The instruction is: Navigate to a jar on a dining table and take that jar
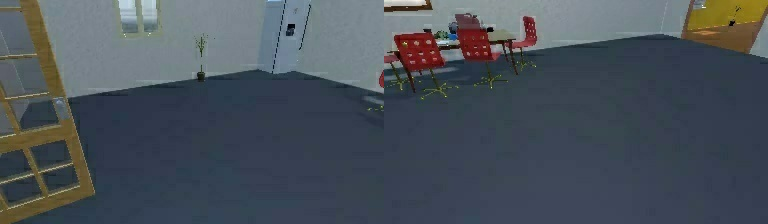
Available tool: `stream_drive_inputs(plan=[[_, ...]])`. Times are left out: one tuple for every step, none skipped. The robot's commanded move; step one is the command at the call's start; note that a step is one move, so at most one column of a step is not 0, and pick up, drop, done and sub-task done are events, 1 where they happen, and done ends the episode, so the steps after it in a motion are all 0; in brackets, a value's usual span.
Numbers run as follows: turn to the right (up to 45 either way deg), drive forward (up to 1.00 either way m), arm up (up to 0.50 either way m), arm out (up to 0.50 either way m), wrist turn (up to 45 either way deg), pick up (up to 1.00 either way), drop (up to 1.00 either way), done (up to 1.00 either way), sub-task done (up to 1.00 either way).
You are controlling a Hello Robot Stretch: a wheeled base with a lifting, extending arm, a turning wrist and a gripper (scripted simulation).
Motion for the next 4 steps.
stream_drive_inputs(plan=[[0.0,0.05,0.0,0.0,0.0,0.0,0.0,0.0,0.0],[45.0,0.0,0.0,0.0,0.0,0.0,0.0,0.0,0.0],[24.0,0.0,0.0,0.0,0.0,0.0,0.0,0.0,0.0],[0.0,0.1,0.0,0.0,0.0,0.0,0.0,0.0,0.0]])
